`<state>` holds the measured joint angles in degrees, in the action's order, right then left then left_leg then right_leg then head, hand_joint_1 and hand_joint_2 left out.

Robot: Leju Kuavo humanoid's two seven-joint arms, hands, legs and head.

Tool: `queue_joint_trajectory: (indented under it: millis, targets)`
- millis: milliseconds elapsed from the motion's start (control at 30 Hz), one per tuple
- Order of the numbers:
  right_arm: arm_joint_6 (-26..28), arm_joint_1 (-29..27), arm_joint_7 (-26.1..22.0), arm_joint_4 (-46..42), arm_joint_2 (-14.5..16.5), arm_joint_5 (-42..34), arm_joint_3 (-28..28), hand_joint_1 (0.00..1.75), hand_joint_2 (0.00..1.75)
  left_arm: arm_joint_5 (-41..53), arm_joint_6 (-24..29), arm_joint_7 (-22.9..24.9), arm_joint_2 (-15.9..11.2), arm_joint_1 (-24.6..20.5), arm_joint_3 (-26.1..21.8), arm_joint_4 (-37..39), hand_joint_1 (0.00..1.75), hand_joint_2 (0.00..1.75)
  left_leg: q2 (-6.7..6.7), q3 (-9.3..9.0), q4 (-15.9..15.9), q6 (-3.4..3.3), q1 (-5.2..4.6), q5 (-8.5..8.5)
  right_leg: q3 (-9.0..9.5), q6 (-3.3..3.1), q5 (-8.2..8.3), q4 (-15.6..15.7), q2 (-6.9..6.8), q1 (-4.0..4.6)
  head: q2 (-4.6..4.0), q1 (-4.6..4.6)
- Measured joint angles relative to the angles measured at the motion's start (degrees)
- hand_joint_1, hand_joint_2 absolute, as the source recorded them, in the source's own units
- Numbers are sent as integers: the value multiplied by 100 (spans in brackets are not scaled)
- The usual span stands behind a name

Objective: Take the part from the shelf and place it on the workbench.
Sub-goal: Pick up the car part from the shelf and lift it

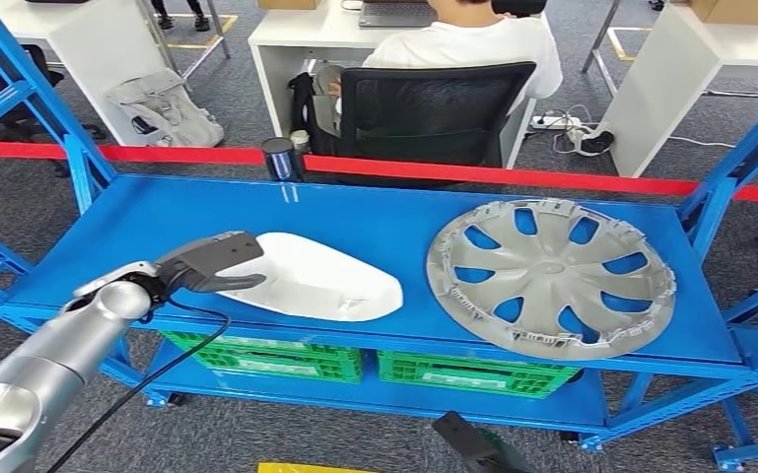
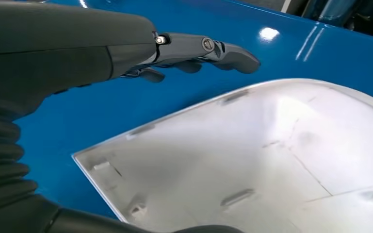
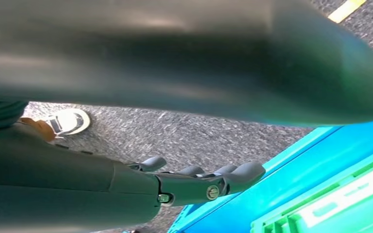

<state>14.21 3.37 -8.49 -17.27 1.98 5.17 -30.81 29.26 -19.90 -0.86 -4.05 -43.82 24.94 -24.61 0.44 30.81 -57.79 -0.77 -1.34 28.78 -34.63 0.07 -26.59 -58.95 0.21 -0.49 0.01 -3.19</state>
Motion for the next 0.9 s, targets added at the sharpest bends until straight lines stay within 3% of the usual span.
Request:
queue_joint_trajectory:
  millis: [300, 333, 400, 467, 500, 567, 900]
  targets:
    - [62, -1, 5, 0, -15, -28, -52, 0, 0, -28, -86, -19, 56, 8, 255, 47, 3, 175, 1, 0, 0, 0, 0, 0, 0, 0, 0, 0, 0, 0, 0, 0]
    - [70, -1, 5, 0, -16, -29, -55, 0, 0, -28, -86, -19, 60, 9, 276, 53, 10, 175, 1, 0, 0, 0, 0, 0, 0, 0, 0, 0, 0, 0, 0, 0]
    - [80, -1, 5, 0, -17, -30, -61, 0, 0, -28, -87, -19, 66, 9, 307, 66, 59, 175, 1, 0, 0, 0, 0, 0, 0, 0, 0, 0, 0, 0, -1, 0]
    - [93, -2, 5, 0, -17, -33, -69, 0, 0, -17, -88, -19, 68, 12, 333, 75, 131, 175, 1, 0, 0, 0, 0, 0, 0, 0, 0, 0, 0, 0, 0, 0]
    - [108, -2, 5, 0, -17, -37, -73, 0, 0, -9, -89, -18, 68, 15, 343, 78, 154, 175, 1, 0, 0, 0, 0, 0, 0, 0, 0, 0, 0, 0, 0, 0]
    - [146, -3, 3, 0, -17, -57, -75, 0, 0, 15, -85, -7, 68, 27, 375, 85, 175, 175, 1, 0, 0, 0, 0, 0, 0, 0, 0, 0, 0, 0, 1, 1]
    - [242, -30, -6, 0, -30, -152, -75, 0, 0, 57, 103, 10, 59, 131, 556, 125, 175, 175, 0, 1, 0, 0, 0, 0, 0, 0, 0, 1, 0, 0, -1, 0]
